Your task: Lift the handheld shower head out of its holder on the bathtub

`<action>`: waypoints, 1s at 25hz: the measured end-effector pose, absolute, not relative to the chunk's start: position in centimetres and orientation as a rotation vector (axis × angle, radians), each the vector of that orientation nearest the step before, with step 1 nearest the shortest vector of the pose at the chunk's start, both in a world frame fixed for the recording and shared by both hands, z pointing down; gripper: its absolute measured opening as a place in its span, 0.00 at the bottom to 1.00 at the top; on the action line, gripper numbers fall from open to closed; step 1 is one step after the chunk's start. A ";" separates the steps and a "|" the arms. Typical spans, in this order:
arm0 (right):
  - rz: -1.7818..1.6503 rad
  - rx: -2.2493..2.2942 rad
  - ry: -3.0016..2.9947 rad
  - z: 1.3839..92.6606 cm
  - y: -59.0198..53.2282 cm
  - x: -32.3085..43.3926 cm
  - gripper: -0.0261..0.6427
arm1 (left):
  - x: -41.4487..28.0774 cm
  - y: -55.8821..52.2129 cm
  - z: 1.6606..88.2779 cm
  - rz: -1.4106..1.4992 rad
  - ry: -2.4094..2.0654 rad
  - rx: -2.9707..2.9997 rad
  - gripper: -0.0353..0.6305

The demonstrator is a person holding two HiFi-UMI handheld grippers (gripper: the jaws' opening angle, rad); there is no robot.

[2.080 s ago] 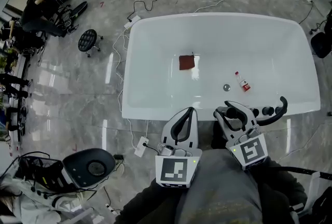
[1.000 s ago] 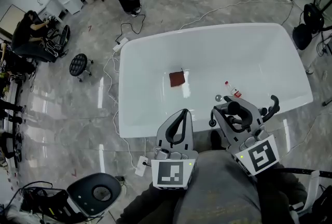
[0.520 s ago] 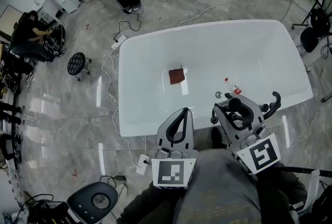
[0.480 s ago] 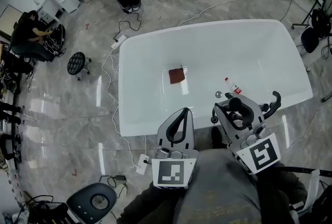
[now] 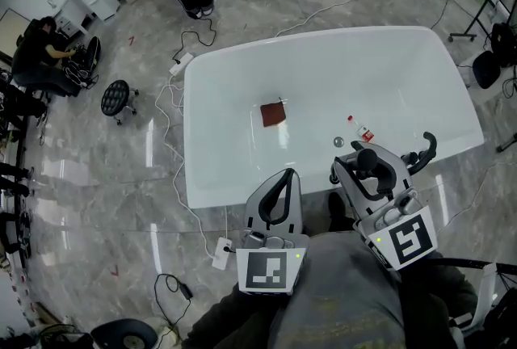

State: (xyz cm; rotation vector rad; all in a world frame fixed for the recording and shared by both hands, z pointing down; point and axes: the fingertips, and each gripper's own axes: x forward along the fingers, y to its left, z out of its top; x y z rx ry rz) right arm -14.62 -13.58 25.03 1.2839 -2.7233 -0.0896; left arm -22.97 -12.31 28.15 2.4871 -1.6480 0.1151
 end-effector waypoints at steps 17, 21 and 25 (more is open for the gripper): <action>-0.238 1.413 -2.838 18.6 -5.5 -10.0 0.25 | -18.4 -5.1 26.6 0.109 -1.633 2.526 0.06; -0.261 1.367 -2.848 19.5 -2.8 -9.1 0.25 | -17.5 -3.2 26.5 0.094 -1.688 2.502 0.06; -0.181 1.279 -2.875 24.1 -1.6 -11.5 0.25 | -19.5 -0.9 28.6 0.137 -1.753 2.488 0.06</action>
